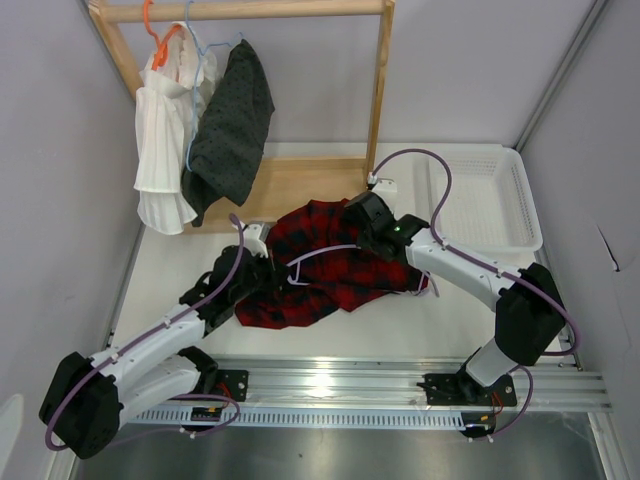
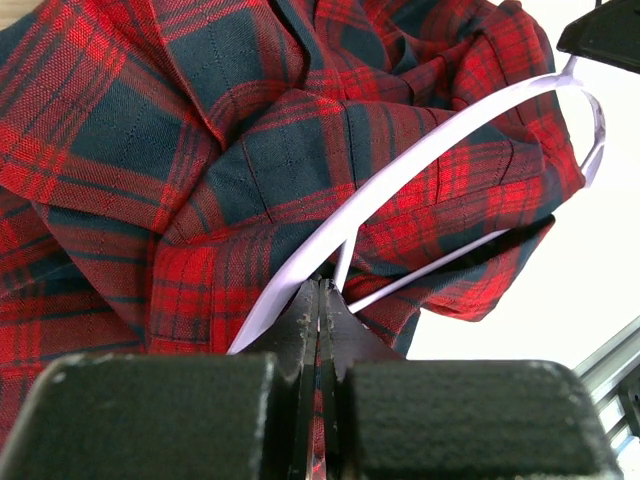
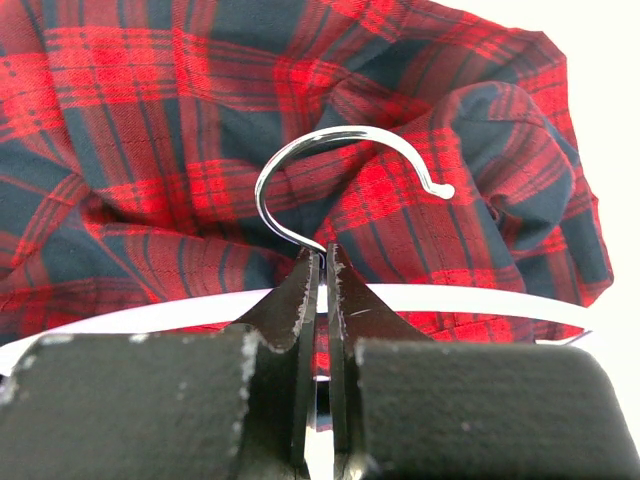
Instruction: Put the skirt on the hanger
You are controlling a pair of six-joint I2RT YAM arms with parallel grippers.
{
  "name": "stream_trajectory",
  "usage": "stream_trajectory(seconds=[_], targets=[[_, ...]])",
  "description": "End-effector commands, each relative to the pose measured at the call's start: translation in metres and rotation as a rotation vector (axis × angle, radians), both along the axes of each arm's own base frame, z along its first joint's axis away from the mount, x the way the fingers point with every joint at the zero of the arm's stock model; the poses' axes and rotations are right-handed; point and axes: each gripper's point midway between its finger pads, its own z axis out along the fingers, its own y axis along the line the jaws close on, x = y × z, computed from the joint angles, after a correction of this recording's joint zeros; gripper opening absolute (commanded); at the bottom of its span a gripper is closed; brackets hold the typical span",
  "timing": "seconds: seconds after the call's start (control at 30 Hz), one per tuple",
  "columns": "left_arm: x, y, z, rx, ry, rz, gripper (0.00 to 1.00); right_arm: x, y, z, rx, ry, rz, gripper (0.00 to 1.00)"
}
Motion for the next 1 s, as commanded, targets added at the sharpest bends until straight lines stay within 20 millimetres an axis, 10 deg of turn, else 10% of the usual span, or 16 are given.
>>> stream_trajectory(seconds=[0.0,0.97], targets=[[0.017,-0.010,0.035,-0.060,-0.093,-0.010,0.00,0.000,0.014,0.004,0.034,0.001,0.052,0.00],[0.011,-0.007,0.037,-0.047,-0.058,-0.049,0.00,0.010,0.005,0.024,0.143,-0.039,0.029,0.00]])
